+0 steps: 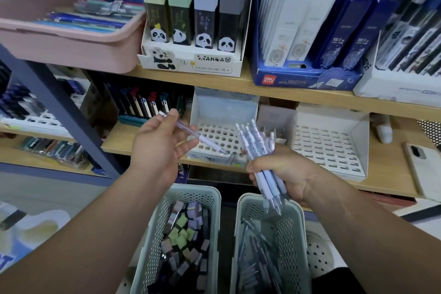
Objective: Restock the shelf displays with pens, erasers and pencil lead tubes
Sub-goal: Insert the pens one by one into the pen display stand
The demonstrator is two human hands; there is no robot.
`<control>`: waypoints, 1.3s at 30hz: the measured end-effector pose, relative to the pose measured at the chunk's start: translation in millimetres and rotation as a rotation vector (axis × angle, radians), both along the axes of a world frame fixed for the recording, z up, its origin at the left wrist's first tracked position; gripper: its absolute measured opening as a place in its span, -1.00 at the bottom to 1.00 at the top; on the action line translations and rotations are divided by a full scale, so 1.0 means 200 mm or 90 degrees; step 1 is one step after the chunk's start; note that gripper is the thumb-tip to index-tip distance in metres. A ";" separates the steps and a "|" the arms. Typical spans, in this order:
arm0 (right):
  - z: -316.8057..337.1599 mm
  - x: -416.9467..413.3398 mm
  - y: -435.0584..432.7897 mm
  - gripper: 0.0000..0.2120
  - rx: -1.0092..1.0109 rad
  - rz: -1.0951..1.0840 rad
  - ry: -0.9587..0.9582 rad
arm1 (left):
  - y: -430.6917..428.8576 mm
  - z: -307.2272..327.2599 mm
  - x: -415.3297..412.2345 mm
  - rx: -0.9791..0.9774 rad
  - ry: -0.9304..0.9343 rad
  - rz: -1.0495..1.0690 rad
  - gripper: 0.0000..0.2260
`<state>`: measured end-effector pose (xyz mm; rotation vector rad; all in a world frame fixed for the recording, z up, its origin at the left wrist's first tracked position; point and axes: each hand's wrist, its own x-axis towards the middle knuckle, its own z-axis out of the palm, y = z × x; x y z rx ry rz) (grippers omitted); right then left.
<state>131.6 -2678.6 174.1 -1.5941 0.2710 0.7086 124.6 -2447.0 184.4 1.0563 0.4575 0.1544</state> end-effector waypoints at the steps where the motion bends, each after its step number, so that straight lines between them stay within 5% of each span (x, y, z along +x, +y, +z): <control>1: -0.01 0.00 0.00 -0.78 -0.016 -0.023 -0.012 | 0.01 -0.01 0.01 0.042 0.013 -0.010 -0.88; 9: -0.09 0.06 0.02 -0.75 -0.051 -0.163 -0.050 | 0.06 -0.16 0.09 0.282 0.141 -0.026 -0.82; 12: -0.10 0.09 0.02 -0.60 -0.047 -0.179 -0.041 | 0.04 -0.17 0.11 0.247 0.166 -0.026 -0.70; 15: -0.10 0.11 -0.01 -0.58 -0.048 -0.192 -0.047 | 0.00 -0.18 0.13 0.204 0.168 -0.070 -0.82; 20: -0.11 0.08 -0.08 -0.85 -0.114 -0.106 -0.001 | -0.07 -0.18 0.15 0.153 0.158 -0.107 -0.89; 27: -0.10 0.01 -0.12 -0.87 -0.089 -0.058 0.030 | -0.06 -0.17 0.08 0.154 0.177 -0.102 -0.73; 33: -0.04 -0.04 -0.13 -0.83 -0.107 -0.062 0.034 | 0.00 -0.20 0.03 0.248 0.196 -0.099 -0.69; 39: 0.00 -0.03 -0.11 -0.81 -0.103 -0.165 -0.035 | 0.02 -0.08 -0.02 0.455 0.065 -0.065 -0.77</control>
